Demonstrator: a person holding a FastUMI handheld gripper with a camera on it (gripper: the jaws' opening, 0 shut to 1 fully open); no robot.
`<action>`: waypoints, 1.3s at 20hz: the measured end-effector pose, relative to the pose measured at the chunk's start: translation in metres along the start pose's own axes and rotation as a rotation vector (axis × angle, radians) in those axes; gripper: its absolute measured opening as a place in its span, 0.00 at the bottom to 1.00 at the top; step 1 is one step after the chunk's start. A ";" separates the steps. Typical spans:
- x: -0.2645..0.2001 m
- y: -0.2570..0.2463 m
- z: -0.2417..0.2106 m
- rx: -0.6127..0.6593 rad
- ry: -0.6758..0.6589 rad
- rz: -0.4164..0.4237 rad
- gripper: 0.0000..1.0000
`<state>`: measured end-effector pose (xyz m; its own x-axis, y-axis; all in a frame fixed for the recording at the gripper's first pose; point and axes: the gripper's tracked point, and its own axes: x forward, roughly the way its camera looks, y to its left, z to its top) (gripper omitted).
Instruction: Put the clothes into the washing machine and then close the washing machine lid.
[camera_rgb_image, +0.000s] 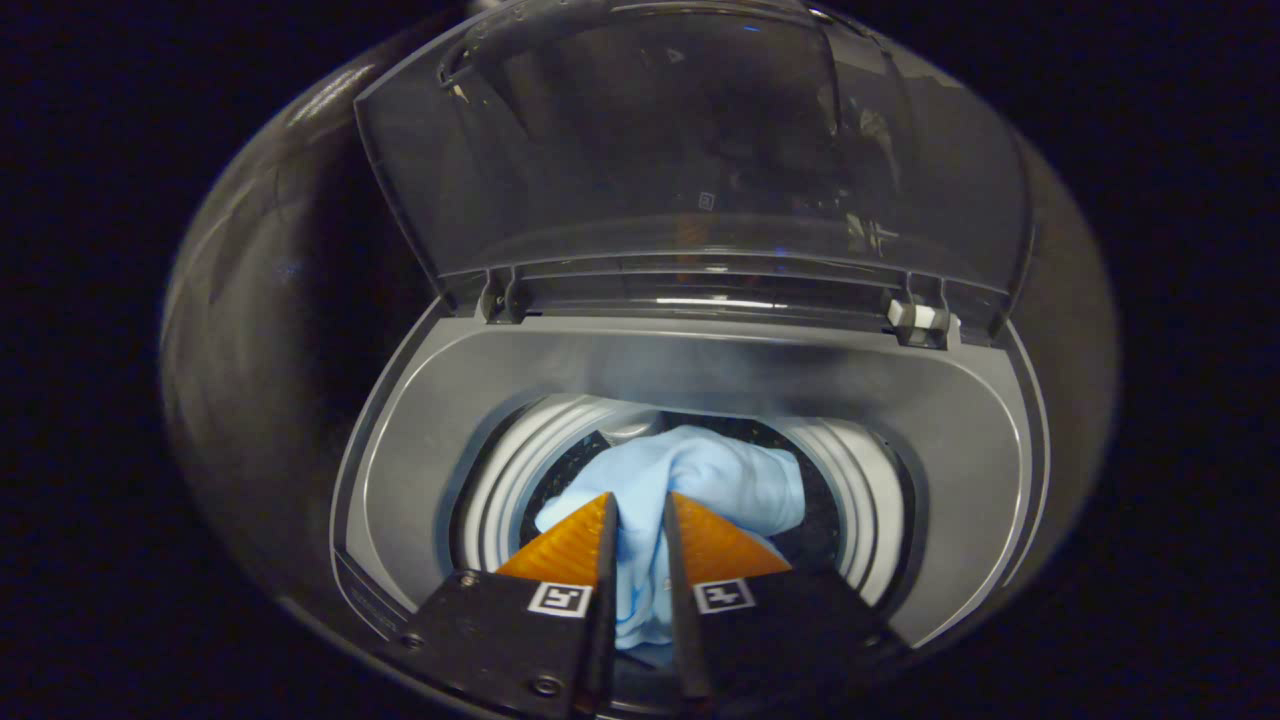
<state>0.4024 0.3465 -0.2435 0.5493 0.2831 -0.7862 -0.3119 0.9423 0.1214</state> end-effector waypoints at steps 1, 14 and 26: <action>0.000 0.000 0.000 -0.005 -0.005 -0.004 0.29; -0.018 -0.026 0.007 0.029 -0.082 -0.195 0.98; -0.145 0.000 0.131 0.093 -0.393 -0.220 0.98</action>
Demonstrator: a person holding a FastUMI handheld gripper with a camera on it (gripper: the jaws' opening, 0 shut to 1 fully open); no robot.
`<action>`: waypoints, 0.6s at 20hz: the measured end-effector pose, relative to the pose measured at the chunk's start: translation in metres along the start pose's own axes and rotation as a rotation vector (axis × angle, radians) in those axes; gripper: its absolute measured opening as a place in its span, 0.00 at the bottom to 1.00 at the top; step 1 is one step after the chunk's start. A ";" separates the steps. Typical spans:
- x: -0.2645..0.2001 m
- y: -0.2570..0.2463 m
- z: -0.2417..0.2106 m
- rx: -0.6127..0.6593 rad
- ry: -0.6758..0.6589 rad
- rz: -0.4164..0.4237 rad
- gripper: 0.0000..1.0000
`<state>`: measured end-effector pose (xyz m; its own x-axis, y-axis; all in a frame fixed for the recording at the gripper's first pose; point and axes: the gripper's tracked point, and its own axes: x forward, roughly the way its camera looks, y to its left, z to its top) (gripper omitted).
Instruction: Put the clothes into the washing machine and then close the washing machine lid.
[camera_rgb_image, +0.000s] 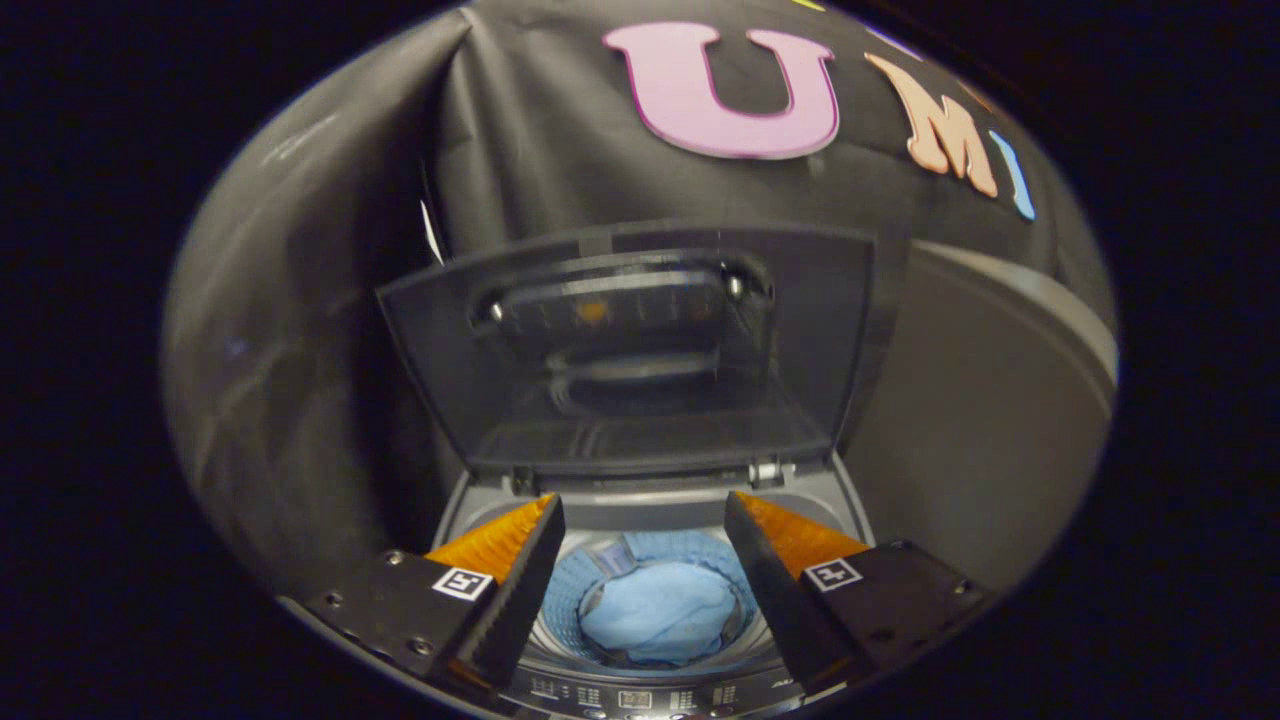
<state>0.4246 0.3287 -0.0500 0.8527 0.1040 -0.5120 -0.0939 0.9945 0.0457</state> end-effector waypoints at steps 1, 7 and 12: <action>-0.006 0.000 0.019 0.000 -0.035 0.003 0.98; -0.031 -0.002 0.114 -0.011 -0.242 -0.007 0.97; -0.006 0.017 0.152 -0.030 -0.380 -0.010 0.97</action>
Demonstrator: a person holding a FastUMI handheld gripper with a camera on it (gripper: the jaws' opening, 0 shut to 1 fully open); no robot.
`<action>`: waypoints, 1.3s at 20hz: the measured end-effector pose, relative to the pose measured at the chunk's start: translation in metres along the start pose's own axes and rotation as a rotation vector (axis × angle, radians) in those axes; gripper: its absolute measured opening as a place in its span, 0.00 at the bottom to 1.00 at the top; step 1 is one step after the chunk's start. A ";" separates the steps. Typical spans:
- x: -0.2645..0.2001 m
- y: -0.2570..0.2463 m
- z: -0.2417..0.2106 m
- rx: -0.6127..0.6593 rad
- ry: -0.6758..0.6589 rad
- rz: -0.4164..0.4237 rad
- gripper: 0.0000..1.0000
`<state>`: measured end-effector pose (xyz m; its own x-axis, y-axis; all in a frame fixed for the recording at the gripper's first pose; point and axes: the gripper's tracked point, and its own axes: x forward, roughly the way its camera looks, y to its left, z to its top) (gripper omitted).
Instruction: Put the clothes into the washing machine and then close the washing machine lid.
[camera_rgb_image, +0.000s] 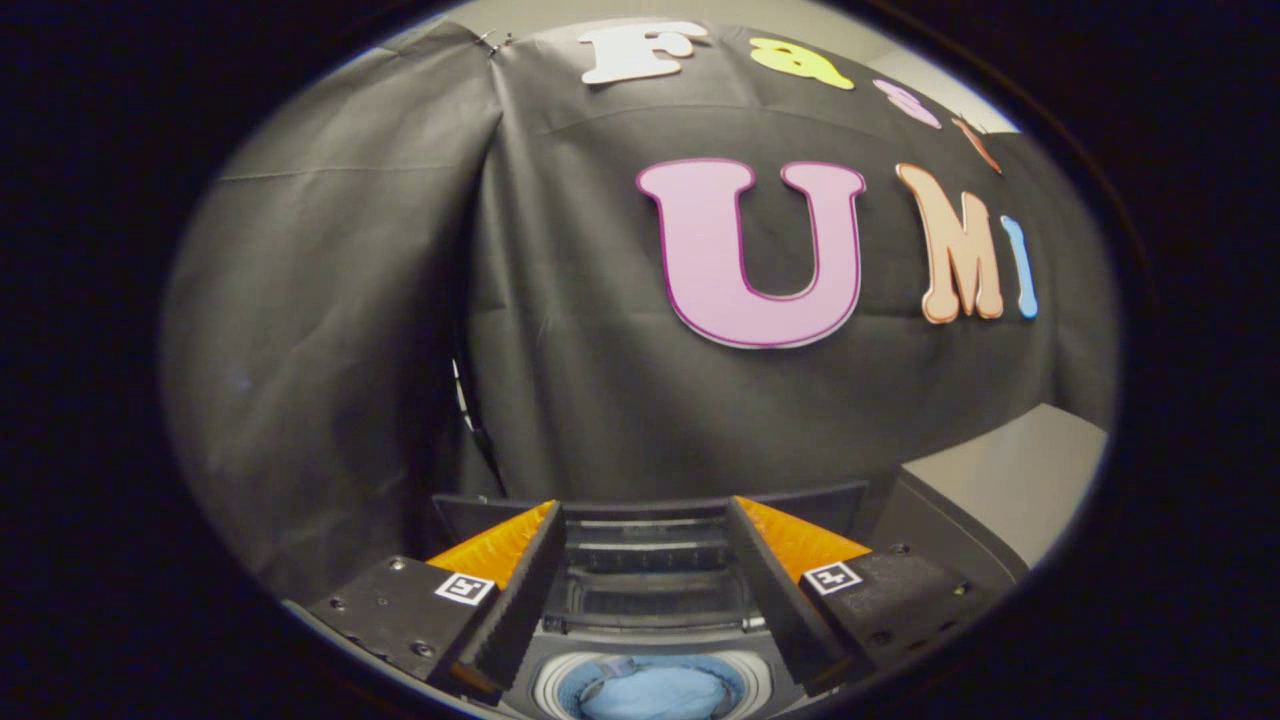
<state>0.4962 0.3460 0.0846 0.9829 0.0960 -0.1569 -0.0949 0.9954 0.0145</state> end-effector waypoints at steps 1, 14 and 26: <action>0.011 0.004 0.000 0.019 0.006 0.004 0.97; 0.117 -0.009 -0.027 -0.028 0.002 -0.058 0.97; 0.108 -0.013 -0.019 -0.040 -0.061 -0.067 0.98</action>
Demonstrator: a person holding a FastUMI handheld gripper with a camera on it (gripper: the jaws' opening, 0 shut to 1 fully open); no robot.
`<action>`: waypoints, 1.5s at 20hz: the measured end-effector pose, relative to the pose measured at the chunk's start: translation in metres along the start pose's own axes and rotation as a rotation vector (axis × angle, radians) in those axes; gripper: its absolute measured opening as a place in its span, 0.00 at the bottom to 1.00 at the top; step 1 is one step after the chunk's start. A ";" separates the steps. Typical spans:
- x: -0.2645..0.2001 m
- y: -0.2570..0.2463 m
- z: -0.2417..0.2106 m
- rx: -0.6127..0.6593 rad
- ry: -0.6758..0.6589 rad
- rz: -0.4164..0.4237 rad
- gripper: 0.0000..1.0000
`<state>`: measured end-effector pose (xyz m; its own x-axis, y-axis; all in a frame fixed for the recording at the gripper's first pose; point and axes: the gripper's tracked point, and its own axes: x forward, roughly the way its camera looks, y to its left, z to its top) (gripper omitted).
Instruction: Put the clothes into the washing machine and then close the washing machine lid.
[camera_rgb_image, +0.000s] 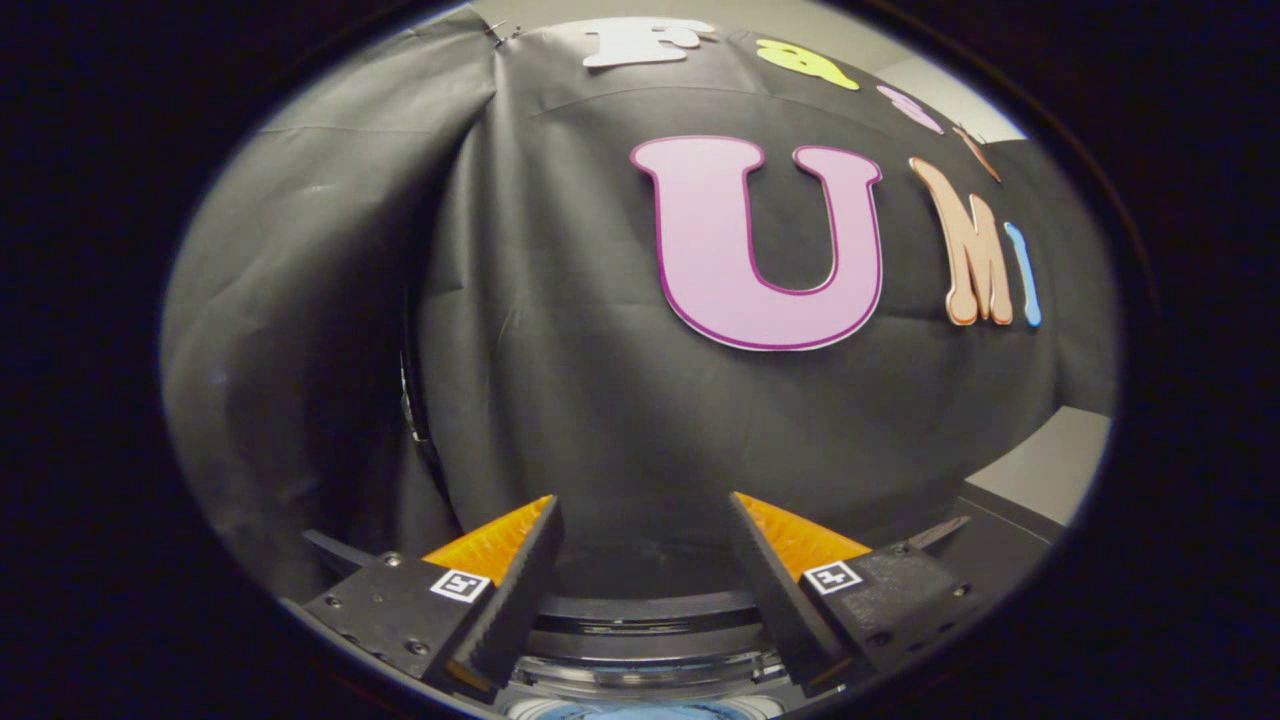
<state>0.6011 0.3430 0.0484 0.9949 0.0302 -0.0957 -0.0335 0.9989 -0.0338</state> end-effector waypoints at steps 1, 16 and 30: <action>0.000 -0.001 0.001 0.003 -0.008 -0.003 0.98; 0.004 -0.020 0.023 0.004 -0.062 -0.035 0.98; 0.003 -0.022 0.029 0.015 -0.115 -0.048 0.98</action>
<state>0.6079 0.3220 0.0774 0.9997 -0.0147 0.0206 0.0151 0.9997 -0.0207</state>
